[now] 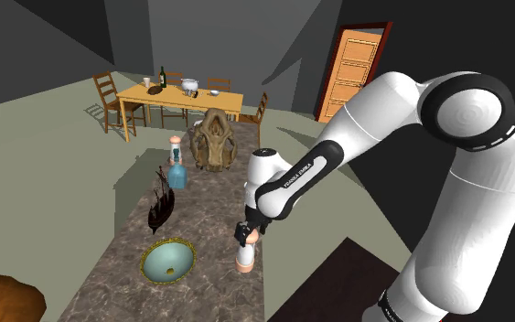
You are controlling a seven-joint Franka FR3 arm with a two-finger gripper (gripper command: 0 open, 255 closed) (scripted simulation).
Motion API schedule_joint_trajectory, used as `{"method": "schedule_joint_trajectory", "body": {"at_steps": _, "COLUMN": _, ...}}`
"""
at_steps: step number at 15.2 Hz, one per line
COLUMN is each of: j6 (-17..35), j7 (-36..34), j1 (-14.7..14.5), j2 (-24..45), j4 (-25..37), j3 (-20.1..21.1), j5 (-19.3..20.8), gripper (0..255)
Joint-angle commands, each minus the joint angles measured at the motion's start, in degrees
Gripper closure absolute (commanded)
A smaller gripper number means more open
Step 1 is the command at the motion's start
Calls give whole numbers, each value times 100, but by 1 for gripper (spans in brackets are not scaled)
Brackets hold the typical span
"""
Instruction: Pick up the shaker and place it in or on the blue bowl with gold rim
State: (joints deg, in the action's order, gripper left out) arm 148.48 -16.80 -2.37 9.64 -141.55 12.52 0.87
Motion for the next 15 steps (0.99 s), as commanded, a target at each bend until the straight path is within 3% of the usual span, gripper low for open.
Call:
{"method": "schedule_joint_trajectory", "body": {"at_steps": 1, "j6": 0, "j7": 0, "j1": 0, "j2": 0, "j4": 0, "j3": 0, "j5": 0, "gripper": 0}}
{"method": "schedule_joint_trajectory", "body": {"at_steps": 2, "j6": 0, "j7": 0, "j1": 0, "j2": 0, "j4": 0, "j3": 0, "j5": 0, "gripper": 255}}
{"method": "schedule_joint_trajectory", "body": {"at_steps": 11, "j6": 1, "j7": 0, "j1": 0, "j2": 1, "j4": 0, "j3": 0, "j5": 0, "gripper": 255}}
{"method": "schedule_joint_trajectory", "body": {"at_steps": 15, "j6": -312, "j7": 76, "j1": 22, "j2": -305, "j4": 14, "j3": 38, "j5": -117, "gripper": 255}}
